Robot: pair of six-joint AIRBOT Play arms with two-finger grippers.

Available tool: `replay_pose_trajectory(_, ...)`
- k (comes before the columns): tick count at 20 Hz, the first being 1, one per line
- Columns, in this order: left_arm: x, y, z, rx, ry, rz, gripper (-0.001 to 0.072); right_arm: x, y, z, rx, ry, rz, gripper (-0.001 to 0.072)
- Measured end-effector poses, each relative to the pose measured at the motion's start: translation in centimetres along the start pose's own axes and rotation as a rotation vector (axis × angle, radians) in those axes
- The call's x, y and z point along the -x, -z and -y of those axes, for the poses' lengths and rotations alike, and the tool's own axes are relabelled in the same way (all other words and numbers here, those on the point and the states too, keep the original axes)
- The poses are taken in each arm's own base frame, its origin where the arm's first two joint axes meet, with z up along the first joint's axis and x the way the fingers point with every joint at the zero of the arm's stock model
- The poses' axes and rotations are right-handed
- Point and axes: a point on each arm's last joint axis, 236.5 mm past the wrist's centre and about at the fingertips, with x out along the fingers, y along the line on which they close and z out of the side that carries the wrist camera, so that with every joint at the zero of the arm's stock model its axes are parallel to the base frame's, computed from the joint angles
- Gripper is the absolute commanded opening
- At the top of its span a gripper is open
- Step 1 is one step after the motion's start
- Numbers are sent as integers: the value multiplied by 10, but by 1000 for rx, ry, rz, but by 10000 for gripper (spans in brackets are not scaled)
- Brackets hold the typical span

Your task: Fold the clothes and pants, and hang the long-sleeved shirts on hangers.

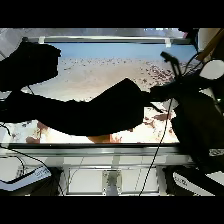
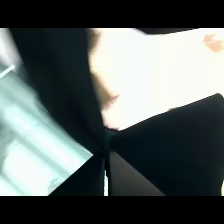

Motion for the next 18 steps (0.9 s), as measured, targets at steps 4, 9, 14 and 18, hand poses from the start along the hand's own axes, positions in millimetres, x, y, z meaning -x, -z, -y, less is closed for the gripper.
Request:
replay_pose_trajectory(4, 2, 10, 5, 2, 20, -44, 11, -5, -3, 51, -80, 118, -34, 9)
replay_pose_trajectory(9, -2, 20, 9, 26, 42, -89, 12, -71, 9, 88, -157, 122, -227, 9)
replay_pose_trajectory(14, -6, 26, 11, 63, 53, -116, 12, -125, 35, 127, -207, 166, -413, 7)
replay_pose_trajectory(18, -7, 27, 10, 93, 50, -121, 12, -124, 54, 160, -255, 243, -493, 7)
